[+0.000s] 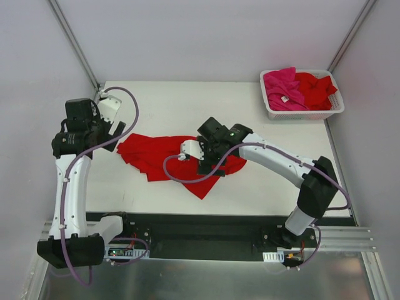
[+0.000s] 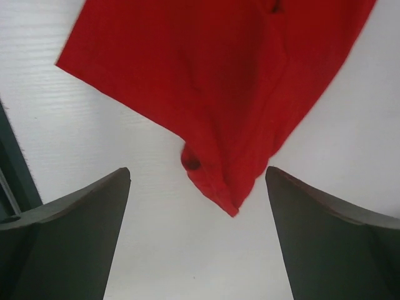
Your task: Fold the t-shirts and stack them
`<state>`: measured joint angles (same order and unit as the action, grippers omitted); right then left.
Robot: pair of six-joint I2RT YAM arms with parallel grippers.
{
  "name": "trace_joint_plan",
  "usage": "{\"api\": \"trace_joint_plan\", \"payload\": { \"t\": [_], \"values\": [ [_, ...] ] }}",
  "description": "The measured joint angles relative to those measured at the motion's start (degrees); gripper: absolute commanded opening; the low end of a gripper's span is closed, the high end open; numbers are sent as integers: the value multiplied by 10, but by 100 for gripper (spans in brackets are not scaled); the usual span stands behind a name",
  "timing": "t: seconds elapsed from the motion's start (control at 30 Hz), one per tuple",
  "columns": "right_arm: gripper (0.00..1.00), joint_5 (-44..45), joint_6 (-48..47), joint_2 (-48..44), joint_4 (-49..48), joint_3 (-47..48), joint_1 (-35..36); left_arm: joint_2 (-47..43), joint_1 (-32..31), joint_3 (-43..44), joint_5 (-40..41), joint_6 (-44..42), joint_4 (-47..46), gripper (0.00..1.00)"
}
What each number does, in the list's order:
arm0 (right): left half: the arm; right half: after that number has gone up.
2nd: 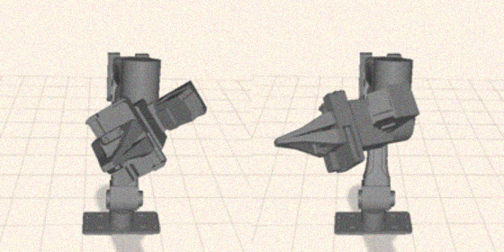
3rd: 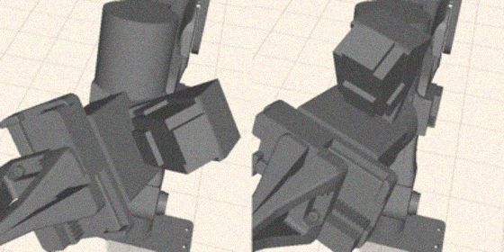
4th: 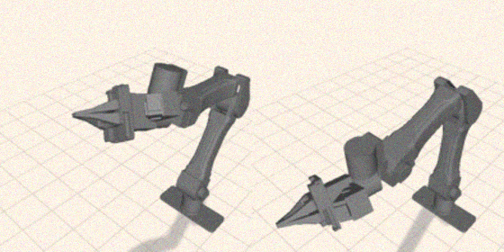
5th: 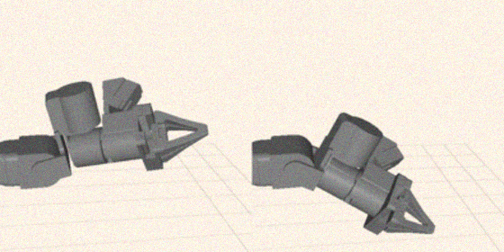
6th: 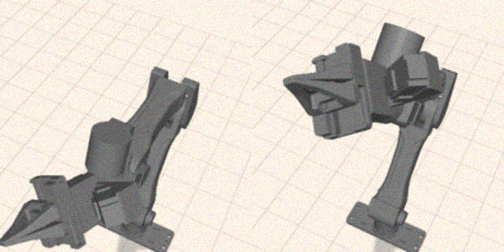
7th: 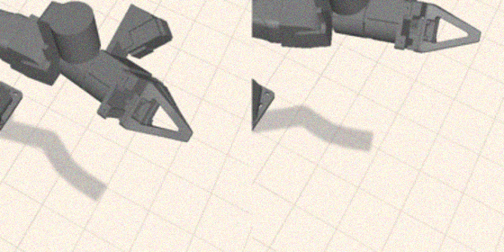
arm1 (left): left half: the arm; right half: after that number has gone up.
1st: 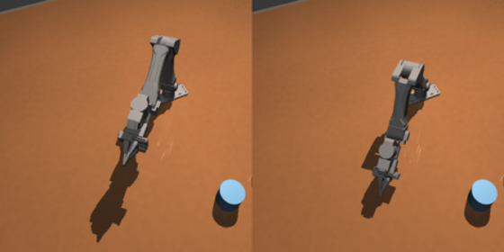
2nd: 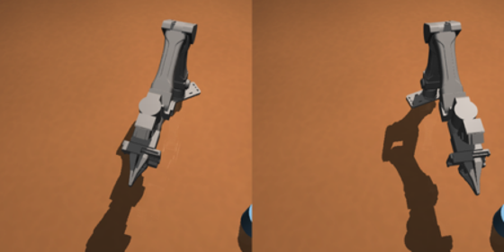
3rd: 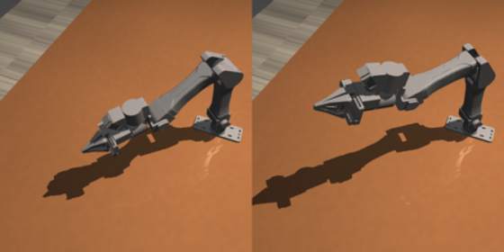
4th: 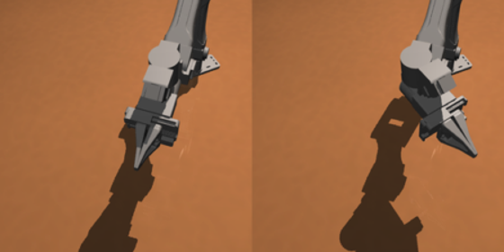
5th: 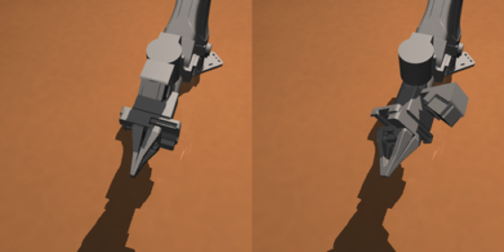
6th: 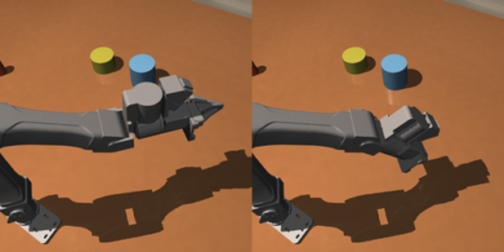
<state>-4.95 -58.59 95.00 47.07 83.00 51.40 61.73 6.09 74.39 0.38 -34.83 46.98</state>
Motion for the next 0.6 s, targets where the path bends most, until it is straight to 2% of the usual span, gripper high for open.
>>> {"api": "trace_joint_plan", "payload": {
  "t": [0.27,0.6],
  "values": [
    [92,-63,35,40,10,-4,38,-36,0,-43,15,4,8,99],
    [92,-57,92,157,-78,-39,89,-36,2,-40,22,9,20,99]
  ]
}}
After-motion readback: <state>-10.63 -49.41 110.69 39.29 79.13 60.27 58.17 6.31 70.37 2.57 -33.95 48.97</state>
